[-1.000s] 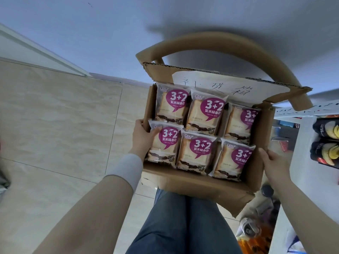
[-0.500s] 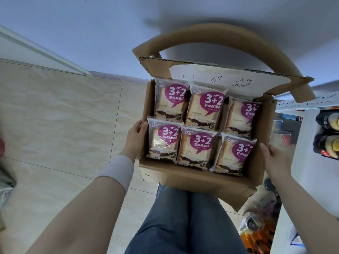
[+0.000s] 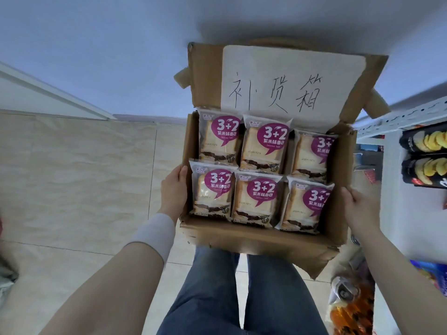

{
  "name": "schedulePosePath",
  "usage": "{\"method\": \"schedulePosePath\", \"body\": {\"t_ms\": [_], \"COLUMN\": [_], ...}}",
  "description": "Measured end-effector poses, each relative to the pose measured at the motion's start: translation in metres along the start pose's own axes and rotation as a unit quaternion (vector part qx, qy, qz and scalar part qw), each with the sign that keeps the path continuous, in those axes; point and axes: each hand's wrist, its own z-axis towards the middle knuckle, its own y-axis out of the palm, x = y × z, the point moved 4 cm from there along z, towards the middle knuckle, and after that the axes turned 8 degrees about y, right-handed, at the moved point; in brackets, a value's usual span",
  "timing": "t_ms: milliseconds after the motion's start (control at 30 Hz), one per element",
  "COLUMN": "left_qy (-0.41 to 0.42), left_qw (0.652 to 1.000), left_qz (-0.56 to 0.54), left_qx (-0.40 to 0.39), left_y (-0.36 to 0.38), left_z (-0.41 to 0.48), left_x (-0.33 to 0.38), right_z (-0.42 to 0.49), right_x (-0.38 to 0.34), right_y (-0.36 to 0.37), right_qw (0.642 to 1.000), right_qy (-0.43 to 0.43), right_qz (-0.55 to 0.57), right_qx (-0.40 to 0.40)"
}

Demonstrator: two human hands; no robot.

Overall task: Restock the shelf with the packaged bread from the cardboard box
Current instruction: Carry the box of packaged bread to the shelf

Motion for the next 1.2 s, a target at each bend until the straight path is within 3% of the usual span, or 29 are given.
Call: {"method": "schedulePosePath", "body": {"t_ms": [133, 267, 567, 733, 833, 1100, 1200], "left_qy": [0.055, 0.145, 0.302, 0.354, 0.416, 0.54, 0.592], "left_qw": [0.998, 0.986, 0.928, 0.886, 0.848, 0.712, 0.642], "left_qz": [0.009, 0.041, 0.131, 0.151, 0.187, 0.228, 0.245], "left_qx": [-0.028, -0.064, -0.172, -0.259, -0.27, -0.387, -0.422], "left_y": [-0.032, -0.067, -0.112, -0.082, -0.059, 0.007, 0.044], "left_z": [-0.015, -0.027, -0.09, -0.164, -0.225, -0.424, -0.514], "left_x": [-0.004, -0.01, 0.003, 0.012, 0.014, -0.019, -0.043], "right_z": [-0.055, -0.127, -0.313, -0.417, -0.48, -0.652, -0.727], "right_x": [0.013, 0.038, 0.134, 0.224, 0.287, 0.443, 0.495], "right_y": [-0.003, 0.001, 0.028, 0.062, 0.09, 0.159, 0.188], "right_qw": [0.999, 0.995, 0.963, 0.908, 0.86, 0.746, 0.686], "right_qy": [0.028, 0.039, 0.173, 0.279, 0.349, 0.455, 0.509], "right_qz": [0.023, 0.059, 0.156, 0.25, 0.308, 0.404, 0.427], "right_qx": [0.007, 0.067, 0.135, 0.185, 0.211, 0.27, 0.297]}}
